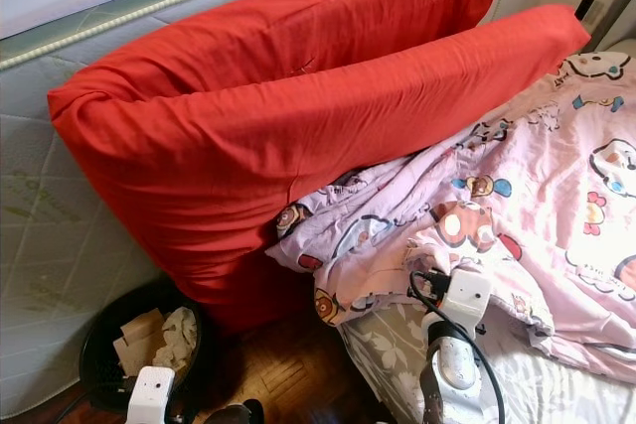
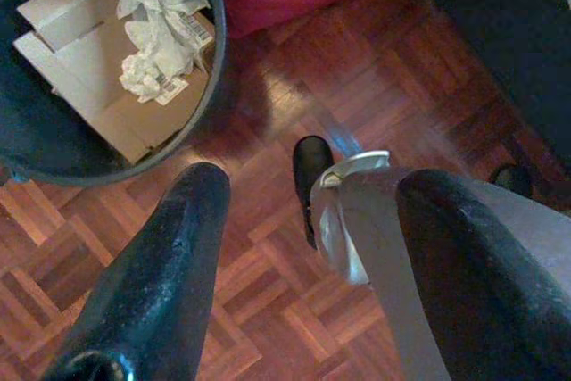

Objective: Clean up the room

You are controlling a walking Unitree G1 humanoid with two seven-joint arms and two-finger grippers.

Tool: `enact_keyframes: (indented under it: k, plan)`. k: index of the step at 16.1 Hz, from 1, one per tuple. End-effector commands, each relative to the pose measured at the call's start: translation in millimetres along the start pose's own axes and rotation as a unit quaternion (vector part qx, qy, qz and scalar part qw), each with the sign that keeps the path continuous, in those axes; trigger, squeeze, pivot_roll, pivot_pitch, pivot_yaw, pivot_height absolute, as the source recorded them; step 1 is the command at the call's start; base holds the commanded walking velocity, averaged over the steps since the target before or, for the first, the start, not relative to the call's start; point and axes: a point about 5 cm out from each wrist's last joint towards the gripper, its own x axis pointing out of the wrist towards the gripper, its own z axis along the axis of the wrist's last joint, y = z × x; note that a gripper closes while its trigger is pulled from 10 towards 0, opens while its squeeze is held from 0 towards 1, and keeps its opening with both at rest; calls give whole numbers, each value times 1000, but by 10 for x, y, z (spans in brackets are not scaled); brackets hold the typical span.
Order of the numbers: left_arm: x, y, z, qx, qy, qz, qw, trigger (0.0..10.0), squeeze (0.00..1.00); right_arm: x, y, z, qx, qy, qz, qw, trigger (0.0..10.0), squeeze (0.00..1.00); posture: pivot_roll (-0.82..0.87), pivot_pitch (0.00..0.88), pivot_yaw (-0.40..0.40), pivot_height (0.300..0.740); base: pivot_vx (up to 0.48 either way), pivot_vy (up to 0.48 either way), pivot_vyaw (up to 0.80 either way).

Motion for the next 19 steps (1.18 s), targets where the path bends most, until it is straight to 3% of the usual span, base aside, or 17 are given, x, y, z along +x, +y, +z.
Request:
enact_keyframes:
  k: [1, 8, 19]
  plan:
    - [-35, 2, -108, -5, 19, 3, 1000, 10000, 0, -38, -31, -74, 3, 13, -8, 1000, 10000, 0, 80, 252, 38, 740, 0, 0, 0]
    - [-79, 0, -234, -7, 43, 3, 999, 10000, 0, -27, -97, -65, -6, 12, -24, 1000, 10000, 0, 78, 253, 41, 740, 0, 0, 0]
    - [-77, -10, -237, -21, 42, 7, 999, 10000, 0, -9, -134, -28, -14, -1, -42, 999, 10000, 0, 75, 236, 44, 740, 0, 0, 0]
